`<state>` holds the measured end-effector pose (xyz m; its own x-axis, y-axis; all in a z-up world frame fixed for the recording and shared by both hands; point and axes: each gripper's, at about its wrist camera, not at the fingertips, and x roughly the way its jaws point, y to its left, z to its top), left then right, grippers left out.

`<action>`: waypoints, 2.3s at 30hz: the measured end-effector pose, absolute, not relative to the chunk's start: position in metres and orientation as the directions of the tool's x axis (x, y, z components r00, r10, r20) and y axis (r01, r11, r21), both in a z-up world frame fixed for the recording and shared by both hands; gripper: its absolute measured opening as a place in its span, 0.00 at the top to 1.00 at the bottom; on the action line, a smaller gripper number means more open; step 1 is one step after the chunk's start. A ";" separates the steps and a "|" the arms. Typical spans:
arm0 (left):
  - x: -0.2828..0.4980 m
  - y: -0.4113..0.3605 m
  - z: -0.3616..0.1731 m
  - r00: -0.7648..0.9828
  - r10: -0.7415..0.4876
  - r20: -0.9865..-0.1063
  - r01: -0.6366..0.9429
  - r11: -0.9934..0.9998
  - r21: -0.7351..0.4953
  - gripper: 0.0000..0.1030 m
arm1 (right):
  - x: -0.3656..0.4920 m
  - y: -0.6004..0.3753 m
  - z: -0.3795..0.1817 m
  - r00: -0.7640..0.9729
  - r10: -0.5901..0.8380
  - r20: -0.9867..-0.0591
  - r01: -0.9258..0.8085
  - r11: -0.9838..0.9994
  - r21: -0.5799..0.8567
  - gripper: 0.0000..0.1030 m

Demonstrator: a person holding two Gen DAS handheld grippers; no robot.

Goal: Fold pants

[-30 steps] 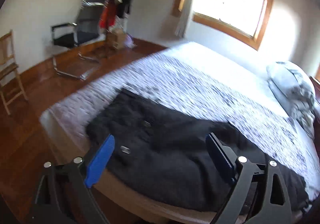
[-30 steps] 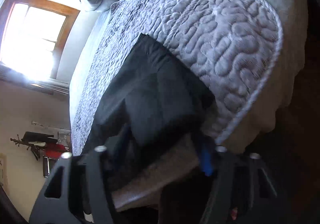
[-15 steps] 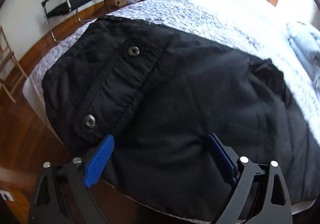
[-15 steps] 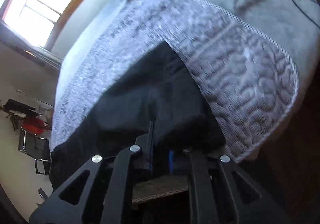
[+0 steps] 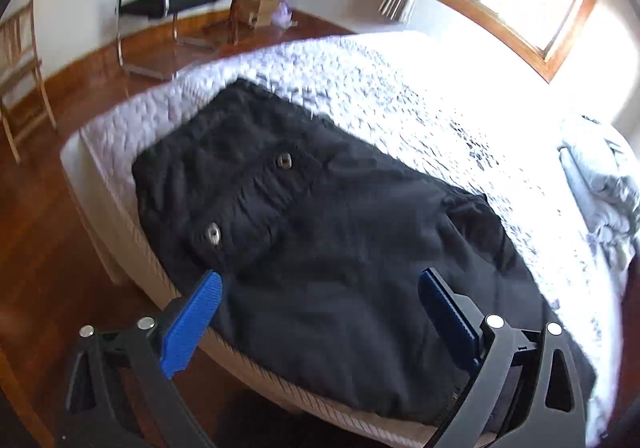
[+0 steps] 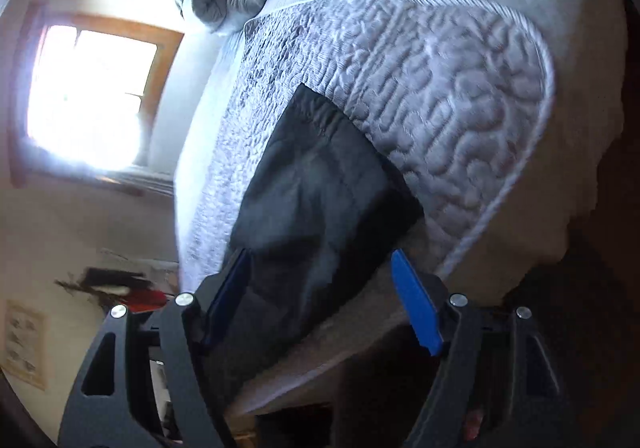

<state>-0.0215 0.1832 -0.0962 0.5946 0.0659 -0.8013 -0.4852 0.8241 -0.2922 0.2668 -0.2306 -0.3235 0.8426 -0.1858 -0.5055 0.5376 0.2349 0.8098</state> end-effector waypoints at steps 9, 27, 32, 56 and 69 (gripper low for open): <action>-0.016 0.178 -0.108 0.552 0.042 -0.833 -0.467 0.843 -0.267 0.04 | 0.281 -0.233 -0.342 0.846 -0.176 -0.504 0.533 0.224 0.816 0.28; 0.000 0.196 -0.148 0.448 0.040 -0.893 -0.503 0.837 -0.215 0.04 | 0.306 -0.256 -0.347 0.825 -0.197 -0.530 0.565 0.262 0.782 0.68; 0.012 0.190 -0.157 0.404 0.066 -0.912 -0.497 0.853 -0.158 0.04 | 0.322 -0.261 -0.324 0.821 -0.202 -0.534 0.570 0.337 0.749 0.86; 0.041 0.128 -0.145 0.447 -0.024 -0.894 -0.387 0.896 -0.218 0.04 | 0.324 -0.300 -0.257 0.650 -0.394 -0.649 0.759 0.362 0.541 0.88; 0.010 0.162 -0.100 0.553 -0.124 -0.824 -0.353 0.861 -0.366 0.04 | 0.476 -0.152 -0.145 0.712 -0.411 -0.570 0.592 0.788 0.171 0.88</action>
<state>0.0098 0.1617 -0.1003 0.5528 -0.1244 -0.8240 -0.3525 0.8611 -0.3665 0.4757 -0.1523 -0.1445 0.7115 -0.4105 -0.5703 0.5917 0.7878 0.1712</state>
